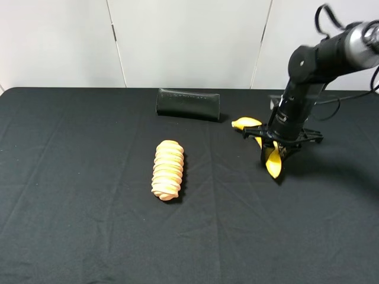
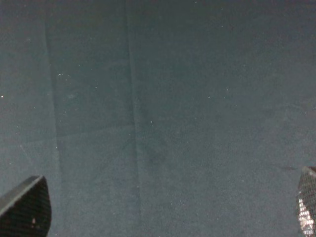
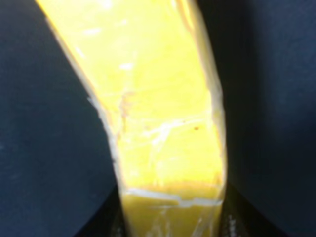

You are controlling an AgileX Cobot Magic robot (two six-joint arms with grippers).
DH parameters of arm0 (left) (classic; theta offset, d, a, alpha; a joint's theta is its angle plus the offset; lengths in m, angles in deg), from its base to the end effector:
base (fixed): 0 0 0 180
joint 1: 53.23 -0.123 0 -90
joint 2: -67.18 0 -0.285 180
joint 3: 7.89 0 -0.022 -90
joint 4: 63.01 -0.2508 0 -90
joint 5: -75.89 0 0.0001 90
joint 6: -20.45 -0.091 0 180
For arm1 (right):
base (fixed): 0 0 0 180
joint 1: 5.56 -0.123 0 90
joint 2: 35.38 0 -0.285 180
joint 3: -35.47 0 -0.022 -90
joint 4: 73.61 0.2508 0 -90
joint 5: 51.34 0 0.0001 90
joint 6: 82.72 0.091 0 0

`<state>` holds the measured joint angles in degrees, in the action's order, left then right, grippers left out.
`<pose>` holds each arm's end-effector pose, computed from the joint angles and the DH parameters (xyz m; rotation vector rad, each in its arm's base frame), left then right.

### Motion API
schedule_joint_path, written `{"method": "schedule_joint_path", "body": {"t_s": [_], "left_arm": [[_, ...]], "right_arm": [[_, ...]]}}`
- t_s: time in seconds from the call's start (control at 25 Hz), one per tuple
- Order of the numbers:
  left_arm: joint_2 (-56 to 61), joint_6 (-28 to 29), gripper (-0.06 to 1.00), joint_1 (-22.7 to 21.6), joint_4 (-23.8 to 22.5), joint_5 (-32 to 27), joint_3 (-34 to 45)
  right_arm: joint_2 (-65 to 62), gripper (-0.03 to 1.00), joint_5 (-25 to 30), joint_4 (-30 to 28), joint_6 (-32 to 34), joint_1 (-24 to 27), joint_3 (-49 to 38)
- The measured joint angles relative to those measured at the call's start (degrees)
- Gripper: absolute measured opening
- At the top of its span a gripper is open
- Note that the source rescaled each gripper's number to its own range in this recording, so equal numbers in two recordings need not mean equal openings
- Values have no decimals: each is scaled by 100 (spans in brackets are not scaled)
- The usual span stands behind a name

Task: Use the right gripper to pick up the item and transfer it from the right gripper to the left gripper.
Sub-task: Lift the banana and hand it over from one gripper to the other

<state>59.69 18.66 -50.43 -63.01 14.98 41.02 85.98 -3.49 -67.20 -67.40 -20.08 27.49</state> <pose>-0.0050 0.0002 0.2754 0.0820 2.0458 -0.0110 0.3474 0.0978 0.1338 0.1354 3.1097 0.1472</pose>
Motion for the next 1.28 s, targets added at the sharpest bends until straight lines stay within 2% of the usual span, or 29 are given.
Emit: {"method": "schedule_joint_path", "body": {"t_s": [0.24, 0.64, 0.92, 1.28], "left_arm": [[0, 0, 98, 0, 0, 0, 0], [0, 0, 98, 0, 0, 0, 0], [0, 0, 98, 0, 0, 0, 0], [0, 0, 98, 0, 0, 0, 0]], "right_arm": [[-685, 0, 217, -26, -81, 0, 0], [-1591, 0, 1095, -145, -1047, 0, 0], [-2055, 0, 1247, -145, -1578, 0, -5], [-2319, 0, 1542, 142, -2171, 0, -5]]}}
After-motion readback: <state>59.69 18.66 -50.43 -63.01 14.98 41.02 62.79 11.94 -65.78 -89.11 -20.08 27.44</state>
